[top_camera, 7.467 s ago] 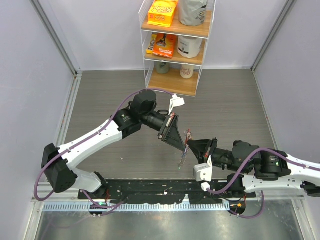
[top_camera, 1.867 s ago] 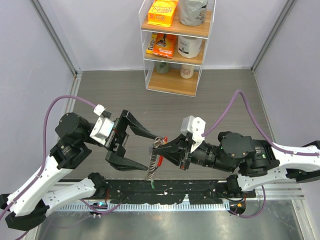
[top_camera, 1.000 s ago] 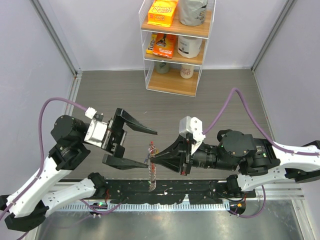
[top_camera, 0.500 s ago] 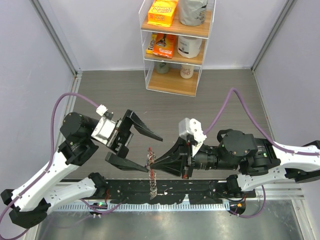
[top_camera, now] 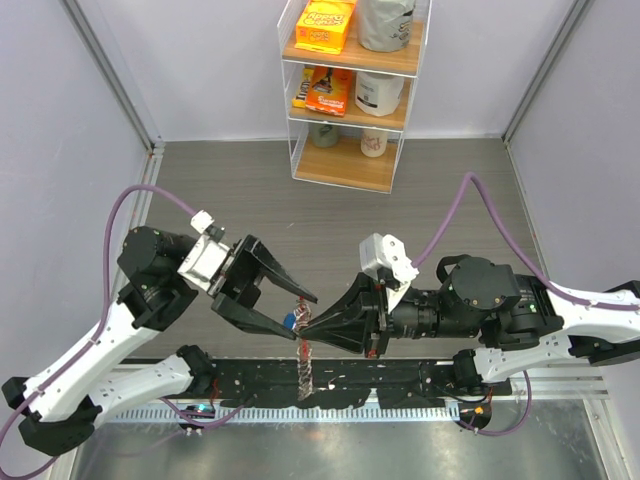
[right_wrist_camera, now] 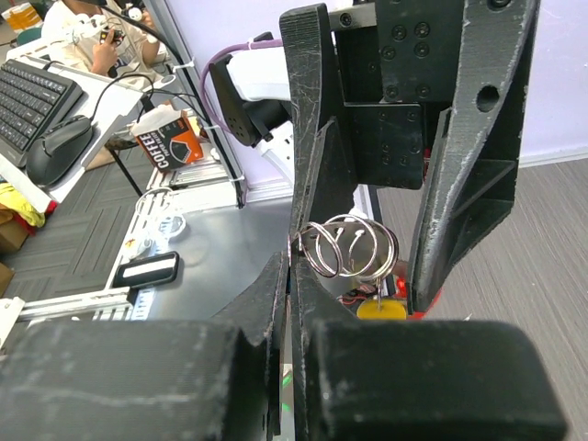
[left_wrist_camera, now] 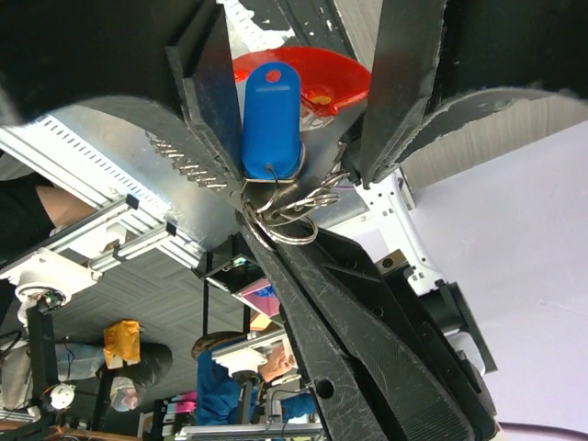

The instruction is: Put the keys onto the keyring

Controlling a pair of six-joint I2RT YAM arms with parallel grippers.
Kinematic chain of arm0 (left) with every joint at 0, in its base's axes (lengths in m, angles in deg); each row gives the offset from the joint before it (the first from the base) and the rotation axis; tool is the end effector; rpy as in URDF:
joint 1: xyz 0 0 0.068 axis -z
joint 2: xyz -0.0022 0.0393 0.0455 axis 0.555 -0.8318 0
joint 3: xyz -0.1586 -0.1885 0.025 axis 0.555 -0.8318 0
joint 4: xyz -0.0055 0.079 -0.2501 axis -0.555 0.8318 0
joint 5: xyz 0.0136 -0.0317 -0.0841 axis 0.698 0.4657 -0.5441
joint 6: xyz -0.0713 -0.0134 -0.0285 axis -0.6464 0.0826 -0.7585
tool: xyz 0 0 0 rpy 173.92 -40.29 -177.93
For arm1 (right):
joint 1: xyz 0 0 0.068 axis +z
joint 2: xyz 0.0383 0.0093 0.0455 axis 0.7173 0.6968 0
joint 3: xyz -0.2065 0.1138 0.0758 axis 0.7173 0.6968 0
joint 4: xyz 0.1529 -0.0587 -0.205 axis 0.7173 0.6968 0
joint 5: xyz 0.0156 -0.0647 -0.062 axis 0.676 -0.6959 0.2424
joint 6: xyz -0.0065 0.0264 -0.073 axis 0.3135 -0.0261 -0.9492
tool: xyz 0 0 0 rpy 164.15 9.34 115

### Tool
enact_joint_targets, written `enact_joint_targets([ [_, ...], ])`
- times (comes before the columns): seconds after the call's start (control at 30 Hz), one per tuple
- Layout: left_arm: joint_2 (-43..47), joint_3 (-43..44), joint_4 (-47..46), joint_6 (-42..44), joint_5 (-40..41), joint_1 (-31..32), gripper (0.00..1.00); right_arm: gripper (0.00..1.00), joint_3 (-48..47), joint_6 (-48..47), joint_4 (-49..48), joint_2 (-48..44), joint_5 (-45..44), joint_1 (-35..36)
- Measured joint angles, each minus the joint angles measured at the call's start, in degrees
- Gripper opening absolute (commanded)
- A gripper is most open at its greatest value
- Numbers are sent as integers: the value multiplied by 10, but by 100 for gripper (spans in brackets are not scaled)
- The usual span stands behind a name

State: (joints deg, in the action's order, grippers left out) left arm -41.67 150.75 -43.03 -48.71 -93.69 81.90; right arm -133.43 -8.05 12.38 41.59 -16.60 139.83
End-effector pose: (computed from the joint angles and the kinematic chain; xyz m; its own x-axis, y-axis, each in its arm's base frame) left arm 0.0668 -0.1676 0.4563 -0.0112 -0.1983 -0.9801 0.8781 -0.4708 0.0852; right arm -0.0114 0.2417 0.4837 -0.1999 0.0618 -0.9779 -0.9797 -0.0005 0.2003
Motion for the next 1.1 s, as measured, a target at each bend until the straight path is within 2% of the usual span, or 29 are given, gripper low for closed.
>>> enact_joint_targets([
  [0.3,-10,-3,-40,-38,-31,0,17,6,0,-1,1,-1,10,0],
  [0.4,-14,-5,-64,-58,-43,0,14,5,0,0,1,-4,15,1],
  [0.5,-18,-8,-83,-76,-48,1,20,5,5,1,0,-12,14,1],
  [0.53,-19,-10,-87,-80,-49,2,16,5,8,1,-1,-14,14,1],
  [0.57,-20,-12,-89,-86,-50,3,0,5,11,1,-1,-16,14,1],
  [1.1,-28,-25,-132,-123,-52,37,0,6,18,0,-2,-21,36,8],
])
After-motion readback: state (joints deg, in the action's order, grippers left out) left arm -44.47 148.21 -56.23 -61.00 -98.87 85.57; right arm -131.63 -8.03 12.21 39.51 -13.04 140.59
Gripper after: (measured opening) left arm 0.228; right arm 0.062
